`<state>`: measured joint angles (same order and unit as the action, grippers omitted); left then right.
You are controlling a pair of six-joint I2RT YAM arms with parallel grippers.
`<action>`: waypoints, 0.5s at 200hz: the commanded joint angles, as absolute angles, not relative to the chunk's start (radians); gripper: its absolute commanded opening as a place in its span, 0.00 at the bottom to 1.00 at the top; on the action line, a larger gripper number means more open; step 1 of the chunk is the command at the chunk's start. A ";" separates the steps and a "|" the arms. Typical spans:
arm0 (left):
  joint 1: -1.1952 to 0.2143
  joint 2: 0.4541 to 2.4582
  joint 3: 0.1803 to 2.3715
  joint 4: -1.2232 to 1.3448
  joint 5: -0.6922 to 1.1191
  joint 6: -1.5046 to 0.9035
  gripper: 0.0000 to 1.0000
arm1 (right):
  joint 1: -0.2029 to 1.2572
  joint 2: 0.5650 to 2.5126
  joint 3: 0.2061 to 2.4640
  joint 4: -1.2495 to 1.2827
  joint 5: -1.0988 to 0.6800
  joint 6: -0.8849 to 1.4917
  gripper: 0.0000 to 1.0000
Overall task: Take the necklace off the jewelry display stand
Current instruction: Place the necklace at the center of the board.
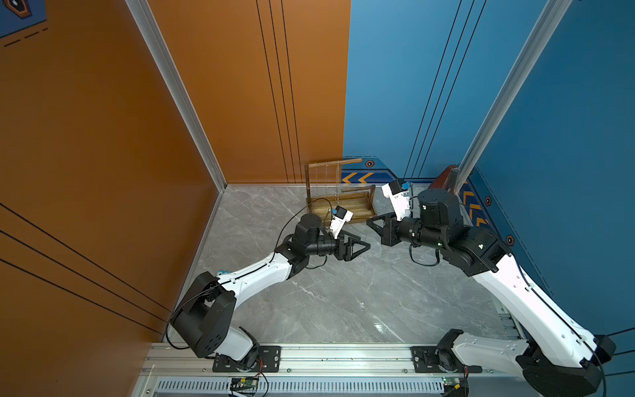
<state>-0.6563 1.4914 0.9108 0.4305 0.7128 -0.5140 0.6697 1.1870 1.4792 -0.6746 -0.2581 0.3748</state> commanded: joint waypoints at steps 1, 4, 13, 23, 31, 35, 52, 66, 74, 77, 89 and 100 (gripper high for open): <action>-0.668 1.495 0.932 0.449 0.735 -0.499 0.72 | 0.676 1.186 1.510 -0.712 -0.247 0.385 0.00; -0.669 1.495 0.930 0.450 0.734 -0.498 0.72 | 0.675 1.186 1.511 -0.713 -0.248 0.385 0.00; -0.671 1.493 0.928 0.450 0.730 -0.494 0.72 | 0.674 1.187 1.513 -0.716 -0.252 0.385 0.00; -0.673 1.493 0.928 0.450 0.726 -0.491 0.72 | 0.672 1.188 1.513 -0.718 -0.256 0.385 0.00; -0.673 1.492 0.929 0.450 0.724 -0.491 0.70 | 0.670 1.188 1.514 -0.717 -0.260 0.386 0.00; -0.674 1.494 0.931 0.449 0.725 -0.490 0.69 | 0.669 1.190 1.514 -0.718 -0.263 0.385 0.00; -0.678 1.495 0.933 0.449 0.724 -0.488 0.67 | 0.666 1.193 1.518 -0.718 -0.276 0.387 0.00; -0.683 1.496 0.934 0.450 0.725 -0.489 0.64 | 0.665 1.199 1.520 -0.720 -0.283 0.388 0.00; -0.687 1.496 0.938 0.449 0.727 -0.490 0.60 | 0.663 1.202 1.521 -0.721 -0.286 0.389 0.00; -0.688 1.494 0.938 0.449 0.728 -0.491 0.60 | 0.663 1.202 1.521 -0.721 -0.286 0.389 0.00; -0.693 1.491 0.939 0.450 0.726 -0.491 0.59 | 0.663 1.206 1.524 -0.722 -0.288 0.390 0.00; -0.696 1.488 0.940 0.450 0.726 -0.490 0.56 | 0.661 1.208 1.524 -0.720 -0.288 0.393 0.00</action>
